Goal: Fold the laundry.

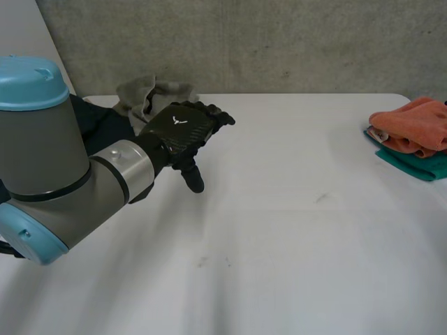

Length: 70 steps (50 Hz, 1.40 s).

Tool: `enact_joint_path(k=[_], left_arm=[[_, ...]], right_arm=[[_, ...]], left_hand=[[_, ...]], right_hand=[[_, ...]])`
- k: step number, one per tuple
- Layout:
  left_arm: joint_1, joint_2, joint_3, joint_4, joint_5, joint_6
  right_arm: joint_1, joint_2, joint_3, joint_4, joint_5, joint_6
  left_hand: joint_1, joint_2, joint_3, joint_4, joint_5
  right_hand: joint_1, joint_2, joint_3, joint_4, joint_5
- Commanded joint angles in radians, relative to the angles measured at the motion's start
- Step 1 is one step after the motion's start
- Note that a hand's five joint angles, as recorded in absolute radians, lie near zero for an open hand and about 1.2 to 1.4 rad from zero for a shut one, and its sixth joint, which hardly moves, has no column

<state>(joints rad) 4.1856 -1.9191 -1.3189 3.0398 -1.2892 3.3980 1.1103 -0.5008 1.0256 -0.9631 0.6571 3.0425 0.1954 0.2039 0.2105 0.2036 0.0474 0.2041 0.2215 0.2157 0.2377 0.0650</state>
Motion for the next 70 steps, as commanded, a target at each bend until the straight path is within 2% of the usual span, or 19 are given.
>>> enact_joint_path(k=[1,9,13,16,19,24,27,31,40,46,51,53,56,58,62,66,67,70], left_arm=[[-0.001,0.0,-0.014,0.001,0.001,0.0],[0.002,0.0,-0.019,0.002,0.001,0.0],[0.005,0.002,-0.026,0.002,0.002,0.001],[0.005,0.002,-0.034,0.004,0.002,0.001],[0.005,0.002,-0.039,0.008,0.002,0.001],[0.007,0.003,-0.051,0.02,0.002,0.001],[0.008,0.005,-0.062,0.028,0.004,0.001],[0.008,0.006,-0.074,0.036,0.004,0.001],[0.01,0.008,-0.085,0.039,0.004,0.001],[0.008,0.018,-0.089,0.039,0.004,0.001],[0.008,0.052,-0.095,0.039,0.004,0.001],[0.008,0.064,-0.095,0.039,0.004,0.001],[0.008,0.078,-0.095,0.039,0.004,0.001],[0.01,0.094,-0.097,0.039,0.004,0.0],[0.01,0.114,-0.095,0.04,0.004,0.0],[0.013,0.146,-0.089,0.056,0.002,0.0],[0.016,0.15,-0.088,0.063,0.001,0.0],[0.039,0.173,-0.079,0.1,-0.004,0.001]], right_arm=[[0.026,-0.008,0.062,0.001,-0.001,-0.08],[0.091,-0.013,0.082,0.064,0.05,-0.111],[0.135,-0.016,0.09,0.109,0.145,-0.129],[0.178,-0.025,0.091,0.156,0.251,-0.162],[0.201,-0.028,0.091,0.181,0.311,-0.192],[0.24,-0.028,0.09,0.192,0.447,-0.313],[0.243,-0.027,0.079,0.196,0.501,-0.379],[0.244,-0.022,0.062,0.204,0.53,-0.428],[0.24,-0.048,0.085,0.208,0.541,-0.433],[0.227,-0.201,0.205,0.208,0.504,-0.426],[0.119,-0.35,0.326,0.221,0.372,-0.426],[0.08,-0.407,0.378,0.242,0.29,-0.435],[0.033,-0.476,0.422,0.286,0.221,-0.435],[0.002,-0.505,0.429,0.311,0.208,-0.439],[-0.043,-0.574,0.398,0.365,0.225,-0.441],[-0.041,-0.631,0.309,0.389,0.337,-0.448],[-0.041,-0.648,0.274,0.394,0.405,-0.453],[-0.012,-0.673,0.242,0.396,0.49,-0.455]], left_hand=[[0.03,0.021,0.015,0.022,0.003],[0.027,0.018,0.012,0.019,0.0],[0.027,0.018,0.012,0.019,0.0],[0.027,0.018,0.012,0.019,0.0],[0.027,0.018,0.012,0.019,0.0],[0.027,0.018,0.012,0.019,0.0],[0.027,0.018,0.012,0.019,0.0],[0.024,0.015,0.009,0.016,-0.003],[0.024,0.015,0.009,0.016,-0.003],[0.024,0.015,0.009,0.016,-0.003],[0.018,0.01,0.003,0.01,-0.008],[0.015,0.007,0.0,0.007,-0.011],[0.012,0.004,-0.003,0.004,-0.014],[0.009,0.001,-0.006,0.001,-0.017],[0.003,-0.005,-0.012,-0.005,-0.023],[0.003,-0.005,-0.012,-0.005,-0.023],[0.003,-0.005,-0.012,-0.005,-0.023],[0.003,-0.005,-0.012,-0.005,-0.023]], right_hand=[[-0.03,-0.047,-0.041,-0.063,-0.065],[-0.03,-0.047,-0.041,-0.063,-0.065],[-0.03,-0.047,-0.041,-0.063,-0.065],[-0.03,-0.047,-0.041,-0.063,-0.065],[-0.03,-0.047,-0.041,-0.063,-0.065],[-0.03,-0.047,-0.041,-0.063,-0.065],[-0.03,-0.047,-0.041,-0.063,-0.065],[-0.03,-0.047,-0.041,-0.063,-0.065],[-0.03,-0.047,-0.041,-0.063,-0.065],[-0.03,-0.047,-0.041,-0.063,-0.065],[-0.03,-0.047,-0.041,-0.063,-0.065],[-0.03,-0.047,-0.041,-0.063,-0.065],[-0.03,-0.047,-0.041,-0.063,-0.065],[-0.03,-0.047,-0.041,-0.063,-0.065],[-0.03,-0.047,-0.041,-0.063,-0.065],[-0.03,-0.047,-0.041,-0.063,-0.065],[-0.03,-0.047,-0.041,-0.063,-0.065],[-0.03,-0.047,-0.041,-0.063,-0.065]])
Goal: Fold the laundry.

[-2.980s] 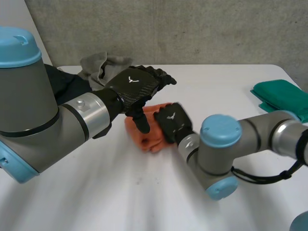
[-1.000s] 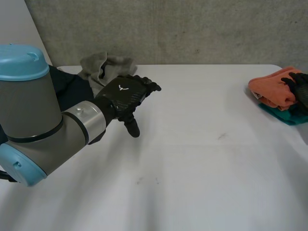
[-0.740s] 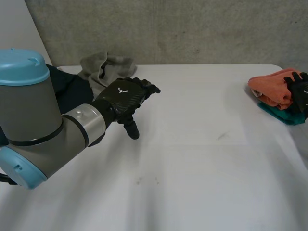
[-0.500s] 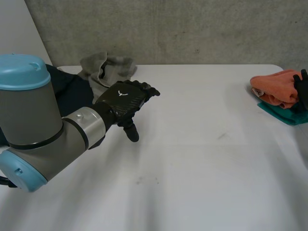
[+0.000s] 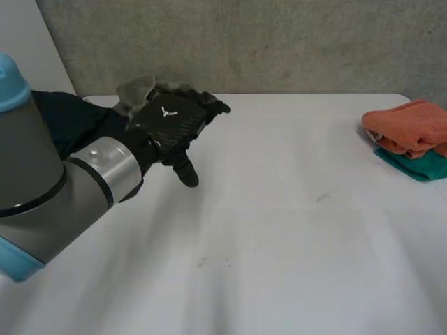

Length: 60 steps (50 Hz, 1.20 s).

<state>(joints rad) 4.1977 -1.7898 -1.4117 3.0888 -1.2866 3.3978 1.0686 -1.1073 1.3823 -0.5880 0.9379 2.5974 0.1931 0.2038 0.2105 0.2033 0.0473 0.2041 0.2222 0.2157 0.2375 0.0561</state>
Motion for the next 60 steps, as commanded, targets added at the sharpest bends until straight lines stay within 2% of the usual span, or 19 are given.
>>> enact_joint_path(k=[1,4,5,8,9,12,16,20,24,31,35,41,46,48,55,60], left_arm=[[0.036,0.049,0.019,0.062,-0.006,0.002],[0.076,0.056,0.046,0.1,-0.019,-0.017],[0.087,0.056,0.053,0.108,-0.028,-0.024],[0.142,0.058,0.085,0.128,-0.062,-0.049],[0.177,0.053,0.098,0.133,-0.069,-0.052],[0.226,0.04,0.118,0.136,-0.069,-0.048],[0.345,-0.058,0.149,0.139,-0.063,-0.028],[0.445,-0.169,0.172,0.14,-0.054,0.04],[0.516,-0.307,0.207,0.151,-0.016,0.156],[0.551,-0.522,0.302,0.172,0.027,0.382],[0.568,-0.601,0.345,0.185,0.026,0.457],[0.573,-0.688,0.385,0.281,0.027,0.472],[0.57,-0.714,0.396,0.411,0.024,0.454],[0.57,-0.715,0.395,0.448,0.023,0.439],[0.547,-0.68,0.375,0.55,-0.017,0.405],[0.495,-0.498,0.298,0.561,-0.057,0.342]], right_arm=[[0.083,-0.089,-0.129,0.02,0.252,0.007],[0.219,-0.132,-0.134,0.02,0.28,0.027],[0.316,-0.155,-0.125,0.02,0.283,0.045],[0.46,-0.167,-0.098,0.023,0.282,0.081],[0.559,-0.169,-0.07,0.025,0.279,0.108],[0.707,-0.169,-0.011,0.033,0.271,0.153],[0.848,-0.163,0.067,0.1,0.26,0.171],[0.928,-0.14,0.125,0.199,0.269,0.162],[0.967,-0.083,0.176,0.255,0.275,0.136],[0.955,-0.072,0.268,0.257,0.329,0.064],[0.955,-0.072,0.3,0.257,0.343,0.062],[0.95,-0.071,0.331,0.243,0.346,0.066],[0.926,-0.072,0.354,0.234,0.346,0.062],[0.922,-0.072,0.357,0.234,0.346,0.064],[0.898,-0.074,0.365,0.232,0.348,0.069],[0.878,-0.08,0.357,0.232,0.349,0.069]], left_hand=[[0.006,-0.005,-0.012,-0.005,-0.023],[0.003,-0.008,-0.015,-0.007,-0.026],[0.003,-0.008,-0.015,-0.007,-0.026],[0.003,-0.008,-0.015,-0.007,-0.026],[0.003,-0.008,-0.015,-0.007,-0.026],[0.003,-0.008,-0.015,-0.007,-0.026],[0.003,-0.008,-0.015,-0.007,-0.026],[0.003,-0.008,-0.015,-0.007,-0.026],[0.003,-0.008,-0.015,-0.007,-0.026],[0.035,0.024,0.018,0.025,0.006],[0.058,0.048,0.041,0.048,0.03],[0.258,0.247,0.24,0.248,0.229],[1.005,0.994,0.987,0.995,0.976],[1.188,1.177,1.171,1.178,1.159],[1.203,1.192,1.186,1.193,1.174],[1.203,1.192,1.186,1.193,1.174]], right_hand=[[-0.03,-0.048,-0.041,-0.063,-0.056],[-0.03,-0.048,-0.041,-0.063,-0.056],[-0.03,-0.048,-0.041,-0.063,-0.056],[-0.03,-0.048,-0.041,-0.063,-0.056],[-0.03,-0.048,-0.041,-0.063,-0.056],[-0.03,-0.048,-0.041,-0.063,-0.056],[-0.03,-0.048,-0.041,-0.063,-0.056],[-0.03,-0.048,-0.041,-0.063,-0.056],[-0.03,-0.048,-0.041,-0.063,-0.056],[-0.03,-0.048,-0.041,-0.063,-0.056],[-0.03,-0.048,-0.041,-0.063,-0.056],[-0.03,-0.048,-0.041,-0.063,-0.056],[-0.03,-0.048,-0.041,-0.063,-0.056],[-0.03,-0.048,-0.041,-0.063,-0.056],[-0.03,-0.048,-0.041,-0.063,-0.056],[-0.03,-0.048,-0.041,-0.063,-0.056]])
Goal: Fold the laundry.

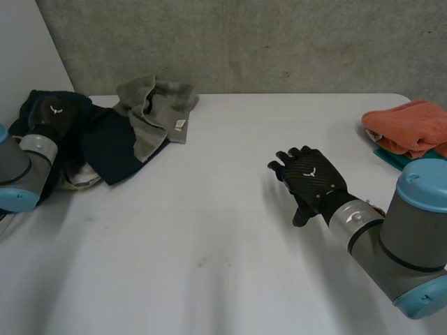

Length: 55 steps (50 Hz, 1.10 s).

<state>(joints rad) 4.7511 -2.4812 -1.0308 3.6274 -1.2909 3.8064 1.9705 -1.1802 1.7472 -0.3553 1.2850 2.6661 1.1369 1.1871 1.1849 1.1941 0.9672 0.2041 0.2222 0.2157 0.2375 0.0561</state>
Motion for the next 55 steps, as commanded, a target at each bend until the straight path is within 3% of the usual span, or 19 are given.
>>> enact_joint_path(k=[1,6,13,16,21,23,24,25,28,29,33,41,48,55], left_arm=[[-0.069,0.23,-0.097,0.022,-0.056,-0.092],[-0.163,0.479,-0.199,0.02,-0.059,-0.333],[-0.311,0.717,-0.382,-0.016,-0.039,-0.556],[-0.388,0.743,-0.445,-0.041,0.001,-0.594],[-0.557,0.736,-0.551,-0.078,0.148,-0.614],[-0.583,0.732,-0.56,-0.075,0.154,-0.607],[-0.586,0.732,-0.561,-0.075,0.147,-0.602],[-0.577,0.714,-0.552,-0.078,0.118,-0.594],[-0.544,0.682,-0.534,-0.075,0.032,-0.573],[-0.51,0.667,-0.516,-0.076,-0.038,-0.545],[-0.418,0.633,-0.474,-0.069,-0.16,-0.431],[-0.223,0.409,-0.336,-0.084,-0.169,-0.138],[-0.126,0.193,-0.203,-0.131,-0.156,0.067],[-0.1,0.076,-0.117,-0.128,-0.15,0.122]], right_arm=[[-0.03,-0.012,-0.012,-0.001,0.005,0.001],[-0.044,-0.027,-0.026,-0.007,0.022,0.003],[-0.056,-0.045,-0.031,-0.01,0.042,0.008],[-0.065,-0.053,-0.031,-0.011,0.048,0.009],[-0.081,-0.068,-0.043,-0.016,0.056,0.009],[-0.084,-0.07,-0.043,-0.016,0.056,0.009],[-0.085,-0.07,-0.043,-0.016,0.056,0.009],[-0.088,-0.07,-0.043,-0.014,0.056,0.009],[-0.091,-0.07,-0.043,-0.014,0.054,0.009],[-0.094,-0.07,-0.044,-0.016,0.054,0.009],[-0.093,-0.068,-0.046,-0.016,0.051,0.009],[-0.09,-0.067,-0.044,-0.016,0.053,0.008],[-0.088,-0.061,-0.038,-0.017,0.051,0.009],[-0.088,-0.058,-0.035,-0.017,0.05,0.008]], left_hand=[[0.259,0.209,0.211,0.202,0.254],[0.259,0.209,0.211,0.202,0.254],[0.259,0.209,0.211,0.202,0.254],[0.259,0.209,0.211,0.202,0.254],[0.259,0.209,0.211,0.202,0.254],[0.248,0.198,0.2,0.191,0.243],[0.094,0.044,0.046,0.037,0.089],[-0.146,-0.196,-0.194,-0.203,-0.151],[-0.479,-0.529,-0.527,-0.536,-0.484],[-0.649,-0.699,-0.697,-0.706,-0.654],[-0.879,-0.929,-0.927,-0.936,-0.883],[-0.912,-0.962,-0.96,-0.969,-0.916],[-0.912,-0.962,-0.96,-0.969,-0.917],[-0.839,-0.889,-0.887,-0.896,-0.843]], right_hand=[[-0.03,-0.048,-0.041,-0.063,-0.056],[-0.03,-0.048,-0.041,-0.063,-0.056],[-0.03,-0.048,-0.041,-0.063,-0.056],[-0.03,-0.048,-0.041,-0.063,-0.056],[-0.03,-0.048,-0.041,-0.063,-0.056],[-0.03,-0.048,-0.041,-0.063,-0.056],[-0.03,-0.048,-0.041,-0.063,-0.056],[-0.03,-0.048,-0.041,-0.063,-0.056],[-0.03,-0.048,-0.041,-0.063,-0.056],[-0.03,-0.048,-0.041,-0.063,-0.056],[-0.03,-0.048,-0.041,-0.063,-0.056],[-0.03,-0.048,-0.041,-0.063,-0.056],[-0.03,-0.048,-0.041,-0.063,-0.056],[-0.03,-0.048,-0.041,-0.063,-0.056]])
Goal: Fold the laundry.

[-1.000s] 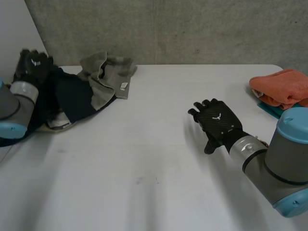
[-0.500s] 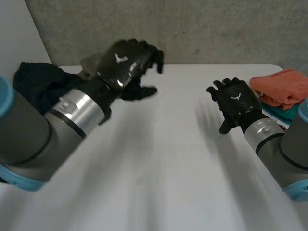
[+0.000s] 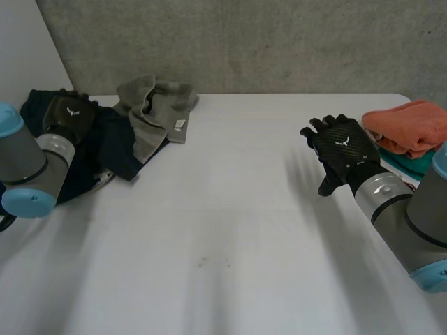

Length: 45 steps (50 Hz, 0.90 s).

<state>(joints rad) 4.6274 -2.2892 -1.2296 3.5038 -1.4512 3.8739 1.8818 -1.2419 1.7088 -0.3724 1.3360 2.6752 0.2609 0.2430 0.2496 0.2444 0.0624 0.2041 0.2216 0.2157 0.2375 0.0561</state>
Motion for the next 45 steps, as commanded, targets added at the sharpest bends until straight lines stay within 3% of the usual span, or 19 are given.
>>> enact_joint_path(k=[1,3,4,5,6,11,14,24,28,32,33,36,39,43,45], left_arm=[[0.028,-0.143,0.111,0.0,0.011,0.055],[0.028,-0.167,0.133,0.006,0.011,0.052],[0.03,-0.177,0.145,0.011,0.011,0.05],[0.028,-0.187,0.16,0.021,0.008,0.049],[0.028,-0.187,0.165,0.029,0.006,0.047],[0.007,-0.132,0.141,0.138,-0.009,0.036],[-0.03,0.003,0.056,0.205,-0.009,-0.017],[-0.245,0.385,-0.191,0.242,0.054,-0.416],[-0.314,0.514,-0.289,0.198,0.159,-0.559],[-0.354,0.574,-0.37,0.147,0.334,-0.688],[-0.364,0.58,-0.395,0.13,0.412,-0.735],[-0.381,0.576,-0.43,0.11,0.546,-0.789],[-0.384,0.557,-0.449,0.109,0.604,-0.795],[-0.381,0.504,-0.453,0.101,0.621,-0.794],[-0.378,0.491,-0.452,0.087,0.618,-0.794]], right_arm=[[0.0,0.005,0.003,0.0,0.0,-0.001],[0.0,0.007,0.002,0.0,0.0,-0.001],[-0.001,0.009,0.002,0.0,0.0,-0.001],[-0.001,0.01,0.002,0.0,0.002,-0.001],[-0.001,0.01,0.002,0.0,0.002,-0.001],[-0.003,0.01,0.003,0.0,0.002,-0.005],[-0.004,0.009,0.0,0.0,0.003,-0.003],[-0.024,0.004,-0.014,0.0,0.005,-0.001],[-0.043,-0.002,-0.029,0.001,0.008,0.0],[-0.052,-0.007,-0.038,0.001,0.009,0.0],[-0.052,-0.007,-0.04,0.001,0.011,0.0],[-0.058,-0.007,-0.052,0.001,0.018,0.0],[-0.067,-0.007,-0.058,0.003,0.032,0.002],[-0.067,-0.005,-0.069,0.004,0.04,0.002],[-0.067,-0.005,-0.072,0.009,0.037,0.002]], left_hand=[[0.203,0.221,0.215,0.22,0.227],[0.459,0.477,0.47,0.475,0.483],[0.649,0.667,0.661,0.666,0.673],[1.023,1.041,1.035,1.04,1.047],[1.134,1.152,1.146,1.151,1.158],[1.135,1.153,1.147,1.152,1.159],[1.135,1.153,1.147,1.152,1.159],[1.135,1.153,1.147,1.152,1.159],[1.135,1.153,1.147,1.152,1.159],[1.135,1.153,1.147,1.152,1.159],[1.135,1.153,1.147,1.152,1.159],[1.135,1.153,1.147,1.152,1.159],[1.135,1.153,1.147,1.152,1.159],[0.163,0.181,0.174,0.18,0.187],[0.076,0.094,0.087,0.092,0.1]], right_hand=[[-0.03,-0.047,-0.041,-0.063,-0.056],[-0.03,-0.047,-0.041,-0.063,-0.056],[-0.03,-0.047,-0.041,-0.063,-0.056],[-0.03,-0.047,-0.041,-0.063,-0.056],[-0.03,-0.047,-0.041,-0.063,-0.056],[-0.03,-0.047,-0.041,-0.063,-0.056],[-0.03,-0.047,-0.041,-0.063,-0.056],[-0.03,-0.047,-0.041,-0.063,-0.056],[-0.03,-0.047,-0.041,-0.063,-0.056],[-0.03,-0.047,-0.041,-0.063,-0.056],[-0.03,-0.047,-0.041,-0.063,-0.056],[-0.03,-0.047,-0.041,-0.063,-0.056],[-0.03,-0.047,-0.041,-0.063,-0.056],[-0.03,-0.047,-0.041,-0.063,-0.056],[-0.03,-0.047,-0.041,-0.063,-0.056]])
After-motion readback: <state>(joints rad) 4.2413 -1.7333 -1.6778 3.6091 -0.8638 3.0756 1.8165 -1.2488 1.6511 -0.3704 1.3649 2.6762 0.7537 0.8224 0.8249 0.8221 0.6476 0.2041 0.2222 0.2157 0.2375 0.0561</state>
